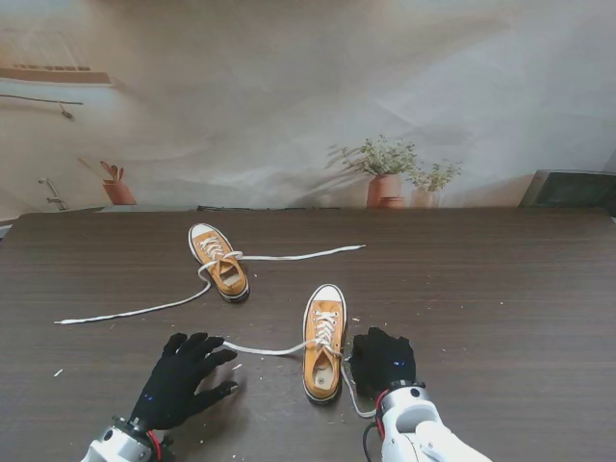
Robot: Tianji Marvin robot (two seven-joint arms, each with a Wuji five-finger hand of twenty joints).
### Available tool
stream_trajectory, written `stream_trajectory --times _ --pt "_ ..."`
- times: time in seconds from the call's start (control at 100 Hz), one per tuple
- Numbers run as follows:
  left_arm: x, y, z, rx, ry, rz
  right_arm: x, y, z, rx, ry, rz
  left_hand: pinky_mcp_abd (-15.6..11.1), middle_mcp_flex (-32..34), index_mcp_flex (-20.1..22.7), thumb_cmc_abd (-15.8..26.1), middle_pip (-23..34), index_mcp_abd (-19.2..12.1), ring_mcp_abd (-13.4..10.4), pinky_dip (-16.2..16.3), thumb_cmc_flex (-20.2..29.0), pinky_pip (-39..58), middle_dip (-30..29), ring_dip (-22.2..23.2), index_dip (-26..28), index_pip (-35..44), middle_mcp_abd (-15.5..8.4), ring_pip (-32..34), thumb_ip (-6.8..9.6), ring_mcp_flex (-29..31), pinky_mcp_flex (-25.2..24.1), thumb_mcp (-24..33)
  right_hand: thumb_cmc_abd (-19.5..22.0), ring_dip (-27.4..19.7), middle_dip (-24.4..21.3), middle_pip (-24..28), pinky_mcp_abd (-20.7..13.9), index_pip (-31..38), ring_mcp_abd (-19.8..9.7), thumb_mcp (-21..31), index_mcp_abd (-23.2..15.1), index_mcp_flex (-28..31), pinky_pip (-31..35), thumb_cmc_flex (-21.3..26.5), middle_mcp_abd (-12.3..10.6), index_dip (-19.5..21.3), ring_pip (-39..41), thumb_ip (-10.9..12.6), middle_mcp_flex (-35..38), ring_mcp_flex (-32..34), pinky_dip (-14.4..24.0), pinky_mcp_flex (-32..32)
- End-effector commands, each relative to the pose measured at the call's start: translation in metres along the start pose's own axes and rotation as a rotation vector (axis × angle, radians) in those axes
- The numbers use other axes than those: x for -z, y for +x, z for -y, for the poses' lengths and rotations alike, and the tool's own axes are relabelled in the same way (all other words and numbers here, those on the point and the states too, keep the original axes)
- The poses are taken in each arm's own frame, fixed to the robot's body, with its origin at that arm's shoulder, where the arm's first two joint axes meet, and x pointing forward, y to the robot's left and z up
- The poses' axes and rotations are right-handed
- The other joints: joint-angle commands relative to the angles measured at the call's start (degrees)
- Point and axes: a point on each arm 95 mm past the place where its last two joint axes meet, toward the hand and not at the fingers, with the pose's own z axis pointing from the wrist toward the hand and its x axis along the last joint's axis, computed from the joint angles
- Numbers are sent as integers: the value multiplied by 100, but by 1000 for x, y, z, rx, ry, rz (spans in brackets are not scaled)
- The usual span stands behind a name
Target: Tie the shoelaces into a bow on the shoes
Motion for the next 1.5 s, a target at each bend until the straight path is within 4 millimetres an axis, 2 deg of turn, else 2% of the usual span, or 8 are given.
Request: stream_trajectory --times 0.0,0.29,0.44,0.6,0.92,1.02,1.24,1.49 --pt "0 3 -1 6 -14 -3 8 -1 3 -17 -3 0 8 -63 122 166 73 -277 -8 -21 66 -23 14 55 95 25 -99 19 -137 80 4 78 128 -291 -47 103 -48 284 -25 10 221 111 107 224 -4 384 -454 -63 34 -144 -57 -61" --pt "-1 5 -3 13 -20 -11 15 -7 -12 -50 -94 -7 12 -66 129 179 80 -280 -23 -22 73 -23 13 52 99 37 -105 60 -143 63 9 70 -110 -295 -97 309 -48 447 -24 232 511 198 193 61 -24 719 -367 -45 111 -35 -48 49" --pt "-1 5 -3 12 -25 -12 17 -7 -7 -25 -72 -29 10 -66 131 178 83 -278 -11 -23 74 -25 13 49 100 43 -97 82 -144 46 7 67 -613 -338 -33 155 16 -397 23 489 -2 -570 104 -516 -17 -334 -468 -157 -37 -146 -101 -73" --pt "0 5 -3 9 -22 -13 20 1 3 52 -31 -69 8 -65 135 177 87 -281 -19 -23 77 -23 14 45 101 48 -104 110 -144 34 12 65 -629 -321 27 127 -117 -1816 -95 473 -156 -1314 41 -1064 -109 -126 -527 730 -384 -337 -117 -170" --pt "1 5 -3 11 -17 -18 6 10 11 118 -41 -82 15 -54 142 182 93 -282 -19 -22 77 -21 14 36 102 53 -107 175 -144 9 16 63 -975 -323 51 211 -123 -1559 -102 494 -235 -1037 49 -1050 -114 -5 -492 677 -226 -169 -128 -6" --pt "1 5 -3 14 -13 -19 2 8 15 130 -28 -62 9 -49 148 183 95 -267 -22 -21 85 -20 14 32 102 56 -102 197 -142 5 18 68 -1018 -340 46 168 -93 -1041 -99 367 -436 -704 68 -817 -102 -486 -492 -100 -97 -74 -167 76" --pt "1 6 -4 14 -19 -22 -4 9 25 95 24 -27 18 -41 160 183 97 -278 -12 -21 82 -18 14 21 104 64 -101 241 -143 -8 24 62 -702 -330 29 80 2 -36 -10 503 -557 220 88 -402 -50 -857 -483 -143 244 38 -178 103" --pt "2 6 -3 15 -15 -21 -4 16 17 27 -3 -61 15 -38 166 190 102 -281 -14 -21 87 -18 16 11 105 68 -103 287 -144 -27 26 64 -144 -281 45 183 -101 382 -88 236 154 145 133 -35 -88 467 -428 -123 115 -65 -128 33"
